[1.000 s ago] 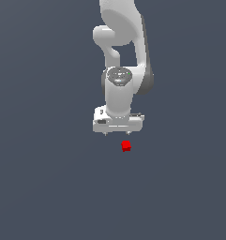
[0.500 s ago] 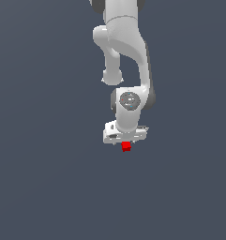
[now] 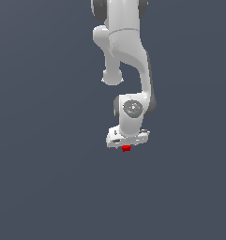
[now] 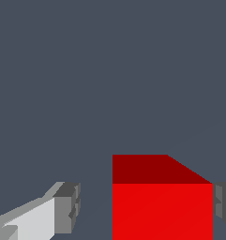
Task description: Pick up the red cube and move it to a goal position.
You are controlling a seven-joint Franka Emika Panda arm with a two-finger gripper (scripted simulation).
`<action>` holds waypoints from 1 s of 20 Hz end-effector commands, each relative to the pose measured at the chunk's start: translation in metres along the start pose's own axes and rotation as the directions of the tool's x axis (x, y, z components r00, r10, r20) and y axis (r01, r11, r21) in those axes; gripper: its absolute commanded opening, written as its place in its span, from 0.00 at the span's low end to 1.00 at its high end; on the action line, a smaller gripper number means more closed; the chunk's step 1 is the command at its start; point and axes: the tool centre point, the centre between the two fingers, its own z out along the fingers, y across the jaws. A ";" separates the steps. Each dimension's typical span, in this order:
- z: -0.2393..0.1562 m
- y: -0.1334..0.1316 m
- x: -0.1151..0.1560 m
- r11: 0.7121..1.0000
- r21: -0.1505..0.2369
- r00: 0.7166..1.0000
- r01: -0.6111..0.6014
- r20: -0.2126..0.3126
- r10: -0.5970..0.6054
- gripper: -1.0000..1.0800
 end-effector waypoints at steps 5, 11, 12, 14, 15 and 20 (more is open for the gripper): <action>0.001 0.000 0.001 1.000 0.000 1.000 0.001 -0.001 -0.001 0.00; 0.000 0.000 0.001 1.000 0.000 1.000 0.001 -0.001 -0.001 0.00; 0.000 0.000 0.001 1.000 0.000 1.000 0.001 -0.001 -0.001 0.00; -0.002 0.001 0.000 1.000 0.000 1.000 0.001 -0.001 -0.001 0.00; -0.004 0.002 0.000 1.000 0.000 1.000 0.001 -0.001 -0.001 0.00; -0.020 0.009 -0.004 1.000 0.000 1.000 0.001 -0.001 -0.001 0.00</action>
